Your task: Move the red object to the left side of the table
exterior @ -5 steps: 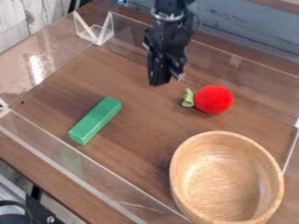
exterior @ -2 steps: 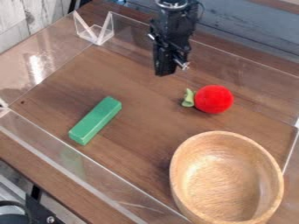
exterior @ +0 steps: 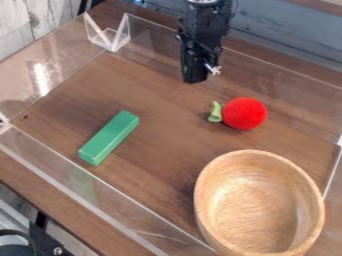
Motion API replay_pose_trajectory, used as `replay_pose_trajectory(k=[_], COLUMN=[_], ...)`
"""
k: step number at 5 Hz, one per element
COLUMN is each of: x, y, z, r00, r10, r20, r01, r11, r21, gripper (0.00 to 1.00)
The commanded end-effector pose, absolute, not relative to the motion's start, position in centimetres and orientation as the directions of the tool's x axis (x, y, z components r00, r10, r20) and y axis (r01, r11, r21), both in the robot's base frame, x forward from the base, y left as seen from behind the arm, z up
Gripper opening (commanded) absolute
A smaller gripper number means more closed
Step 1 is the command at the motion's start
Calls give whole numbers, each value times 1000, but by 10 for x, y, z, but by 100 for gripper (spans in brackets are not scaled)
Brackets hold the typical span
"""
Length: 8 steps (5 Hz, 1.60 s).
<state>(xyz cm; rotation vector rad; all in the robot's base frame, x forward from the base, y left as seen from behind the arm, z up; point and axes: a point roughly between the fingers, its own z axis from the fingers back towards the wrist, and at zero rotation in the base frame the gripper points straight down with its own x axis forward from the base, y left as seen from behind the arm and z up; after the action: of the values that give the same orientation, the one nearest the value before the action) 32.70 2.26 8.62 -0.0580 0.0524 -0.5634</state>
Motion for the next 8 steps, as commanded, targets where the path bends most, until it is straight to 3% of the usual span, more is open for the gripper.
replay_pose_trajectory(k=[1,2,3,4,5,8], x=[332,328,320,315,324,346], y=[19,16,-4,-22,-32,-40], z=[107,100,97,103,95,56], r00=[834,825,798,784,830,898], r10=[-550,-565,-602,-619,-556,-438], r20=[37,38,41,48,48,24], r01=[551,566,603,621,558,439], r11=[834,823,796,782,828,895], r21=[-31,-44,-56,-54,-56,-83], gripper=[0,100,100,0,100,100])
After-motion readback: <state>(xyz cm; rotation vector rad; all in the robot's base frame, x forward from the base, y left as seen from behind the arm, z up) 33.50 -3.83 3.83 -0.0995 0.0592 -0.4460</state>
